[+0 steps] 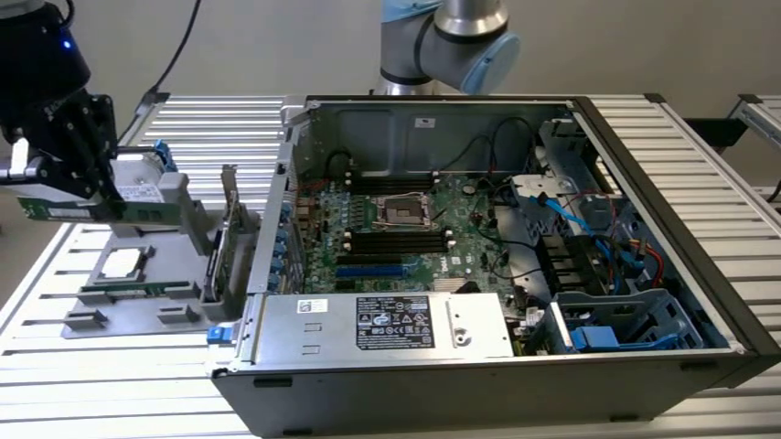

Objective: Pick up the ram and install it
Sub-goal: 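Pick up the ram and move it above insertion slot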

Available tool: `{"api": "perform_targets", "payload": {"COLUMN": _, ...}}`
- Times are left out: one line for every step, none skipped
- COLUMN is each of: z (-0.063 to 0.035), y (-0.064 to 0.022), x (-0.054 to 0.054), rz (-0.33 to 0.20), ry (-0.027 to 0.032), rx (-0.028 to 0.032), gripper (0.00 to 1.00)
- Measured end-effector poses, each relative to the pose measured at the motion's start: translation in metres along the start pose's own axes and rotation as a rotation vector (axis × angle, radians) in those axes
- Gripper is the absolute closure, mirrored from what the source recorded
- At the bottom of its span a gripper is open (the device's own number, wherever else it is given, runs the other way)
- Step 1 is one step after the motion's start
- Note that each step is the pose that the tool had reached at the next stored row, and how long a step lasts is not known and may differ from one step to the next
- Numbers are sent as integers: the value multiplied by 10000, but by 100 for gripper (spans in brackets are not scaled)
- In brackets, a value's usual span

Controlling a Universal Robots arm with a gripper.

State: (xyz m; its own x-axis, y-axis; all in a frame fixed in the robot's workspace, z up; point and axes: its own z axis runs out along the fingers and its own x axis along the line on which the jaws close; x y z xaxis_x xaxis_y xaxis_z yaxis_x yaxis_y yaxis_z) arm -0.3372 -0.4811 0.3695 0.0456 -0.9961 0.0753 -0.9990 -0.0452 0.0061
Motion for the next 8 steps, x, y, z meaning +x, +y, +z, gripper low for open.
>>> {"api": "perform_targets", "payload": {"z": -18, "y": -25, "x": 1, "rz": 0, "ry": -2, "rx": 1, "gripper": 85}}
{"api": "perform_targets", "payload": {"z": -35, "y": -52, "x": 1, "rz": 0, "ry": -5, "rx": 1, "gripper": 85}}
{"api": "perform_targets", "payload": {"z": -54, "y": -81, "x": 2, "rz": 0, "ry": -7, "rx": 2, "gripper": 85}}
{"api": "perform_targets", "payload": {"z": -73, "y": -108, "x": 3, "rz": 0, "ry": -9, "rx": 2, "gripper": 85}}
{"api": "perform_targets", "payload": {"z": -91, "y": -133, "x": 4, "rz": -1, "ry": -11, "rx": 4, "gripper": 85}}
{"api": "perform_targets", "payload": {"z": -110, "y": -158, "x": 4, "rz": 0, "ry": -13, "rx": 4, "gripper": 85}}
{"api": "perform_targets", "payload": {"z": -128, "y": -185, "x": 5, "rz": 0, "ry": -15, "rx": 6, "gripper": 85}}
{"api": "perform_targets", "payload": {"z": -145, "y": -211, "x": 5, "rz": 0, "ry": -16, "rx": 6, "gripper": 85}}
